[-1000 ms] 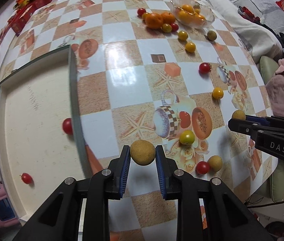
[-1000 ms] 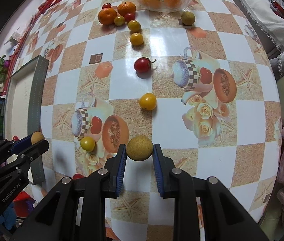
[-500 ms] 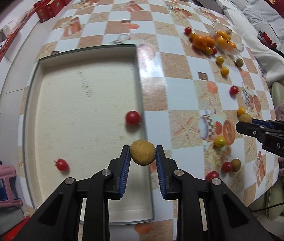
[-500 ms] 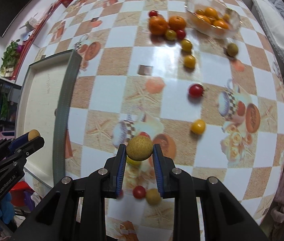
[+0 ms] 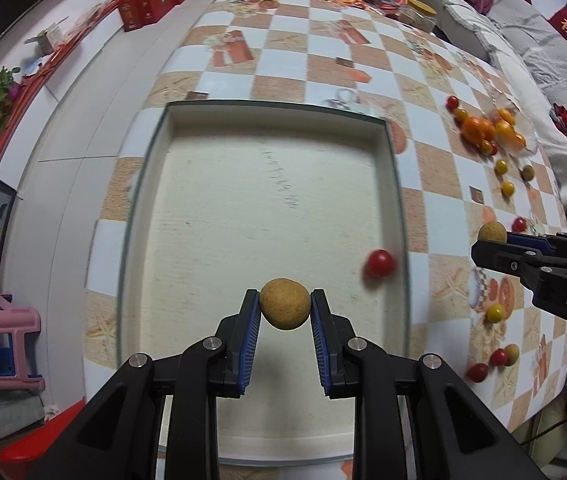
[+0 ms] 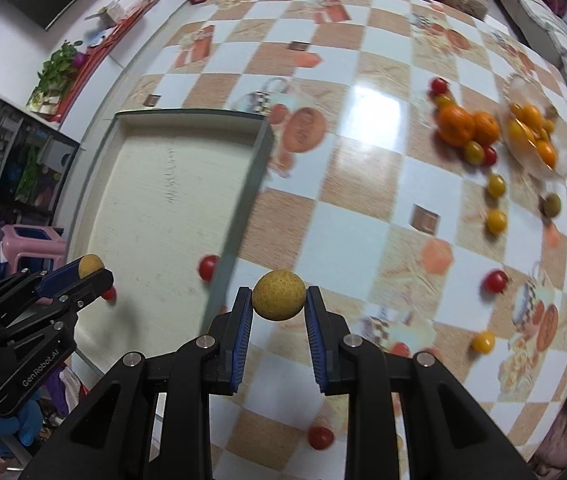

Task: Organize fruits
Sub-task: 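Carry both brown fruits into the white tray and open both tools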

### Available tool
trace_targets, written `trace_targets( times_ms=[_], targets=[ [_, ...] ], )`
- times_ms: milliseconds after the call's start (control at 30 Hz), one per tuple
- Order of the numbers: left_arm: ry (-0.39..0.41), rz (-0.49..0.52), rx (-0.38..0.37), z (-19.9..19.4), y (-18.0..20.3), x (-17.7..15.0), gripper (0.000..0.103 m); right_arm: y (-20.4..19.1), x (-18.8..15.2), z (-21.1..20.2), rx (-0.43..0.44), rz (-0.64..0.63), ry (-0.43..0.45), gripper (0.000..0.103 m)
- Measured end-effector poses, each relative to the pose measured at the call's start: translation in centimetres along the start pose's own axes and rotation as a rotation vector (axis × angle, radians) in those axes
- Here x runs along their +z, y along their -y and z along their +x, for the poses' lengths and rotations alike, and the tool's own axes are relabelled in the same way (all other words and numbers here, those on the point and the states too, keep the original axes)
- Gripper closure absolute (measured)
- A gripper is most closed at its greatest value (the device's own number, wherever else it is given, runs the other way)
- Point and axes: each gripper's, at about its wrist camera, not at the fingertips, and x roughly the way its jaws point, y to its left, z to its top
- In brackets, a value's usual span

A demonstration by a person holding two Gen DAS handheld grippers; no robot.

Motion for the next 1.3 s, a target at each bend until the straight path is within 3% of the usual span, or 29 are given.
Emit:
trace_targets(
  times_ms=[267, 533, 1000, 1100, 1167, 1200, 1233, 1267, 1300],
  targets=[
    [-0.017, -0.038, 0.052, 2.6, -3.5, 1.6, 0.076, -4.2, 3.9, 3.2, 0.024, -0.074, -0.031, 0.074],
    [-0.043, -0.039, 0.072, 4.8, -4.6, 2.3, 0.076, -5.7, 7.3, 6.4, 0.022, -0.081, -0.066, 0.074],
    [-0.063, -0.010, 0.080, 6.0, -3.8, 1.9, 0.076, -8.2, 8.0, 9.2, -0.028, -0.160, -0.110, 0.072],
    [-0.067, -0.009, 0.088, 6.0, -3.6, 1.9, 0.076, -8.5, 8.0, 9.3, -0.015, -0.178, -0.121, 0.063],
    [-0.067, -0.007, 0.094, 6.0, -3.5, 1.9, 0.076, -8.8, 8.0, 9.4, -0.038, -0.191, -0.124, 0.048],
    [-0.069, -0.005, 0.094, 6.0, -3.4, 1.9, 0.075, -8.8, 8.0, 9.4, -0.038, -0.190, -0.123, 0.047],
    [-0.070, -0.006, 0.094, 6.0, -3.2, 1.8, 0.072, -8.8, 8.0, 9.4, -0.034, -0.183, -0.121, 0.047],
    [-0.072, -0.006, 0.095, 5.9, -3.2, 1.8, 0.049, -8.7, 8.0, 9.3, -0.033, -0.178, -0.119, 0.046],
    [-0.065, -0.009, 0.101, 5.7, -3.1, 1.7, 0.035, -8.6, 8.0, 9.1, -0.030, -0.171, -0.115, 0.045]
  ],
)
